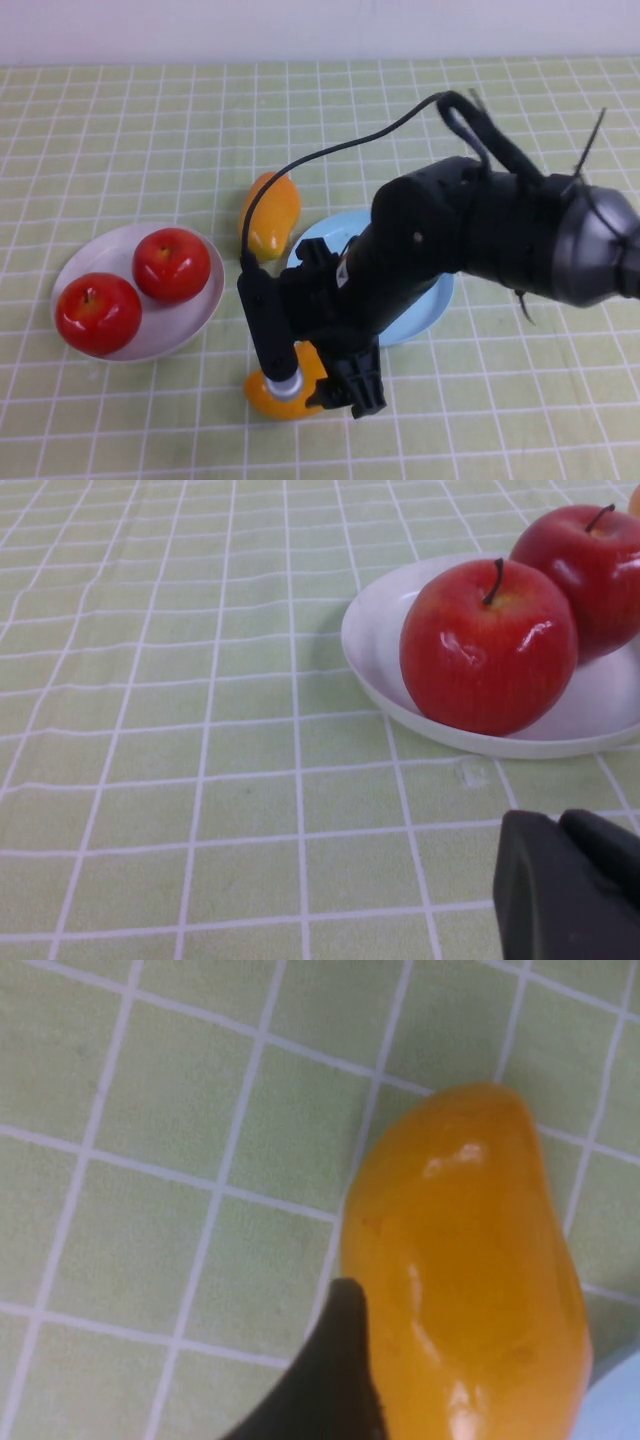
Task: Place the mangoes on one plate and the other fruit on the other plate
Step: Put another type of fruit in the right plate
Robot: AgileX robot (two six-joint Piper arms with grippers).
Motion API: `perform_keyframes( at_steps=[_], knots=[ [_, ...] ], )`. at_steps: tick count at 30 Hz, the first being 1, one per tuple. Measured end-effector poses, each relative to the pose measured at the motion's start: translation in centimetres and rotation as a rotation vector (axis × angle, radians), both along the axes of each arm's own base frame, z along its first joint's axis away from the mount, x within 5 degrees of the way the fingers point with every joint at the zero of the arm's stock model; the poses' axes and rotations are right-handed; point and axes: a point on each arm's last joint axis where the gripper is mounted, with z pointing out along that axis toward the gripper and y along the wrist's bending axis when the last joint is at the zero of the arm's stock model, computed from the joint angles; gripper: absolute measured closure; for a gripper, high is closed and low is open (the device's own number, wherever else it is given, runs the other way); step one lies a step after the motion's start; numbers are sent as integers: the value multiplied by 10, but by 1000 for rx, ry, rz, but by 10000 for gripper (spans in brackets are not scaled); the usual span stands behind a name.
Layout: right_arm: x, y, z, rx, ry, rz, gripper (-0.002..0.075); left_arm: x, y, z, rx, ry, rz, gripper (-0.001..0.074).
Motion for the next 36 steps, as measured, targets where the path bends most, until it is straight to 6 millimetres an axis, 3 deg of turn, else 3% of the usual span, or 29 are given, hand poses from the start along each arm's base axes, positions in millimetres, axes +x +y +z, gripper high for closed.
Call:
perform_keyframes(
  at_steps=[16, 20, 27, 32, 36],
  knots=[
    [19, 18, -61, -113, 54, 17, 92, 0, 0, 0, 2, 0, 0, 731],
    [21, 19, -66, -121, 55, 15, 164, 0, 0, 0, 2, 0, 0, 731],
    [29, 28, -48, -44, 87, -173, 183, 0, 0, 0, 2, 0, 0, 731],
    [47, 37, -12, 134, 186, -552, 183, 0, 0, 0, 2, 0, 0, 731],
    [72, 24, 5, 260, 254, -906, 183, 0, 0, 0, 2, 0, 0, 731]
  ],
)
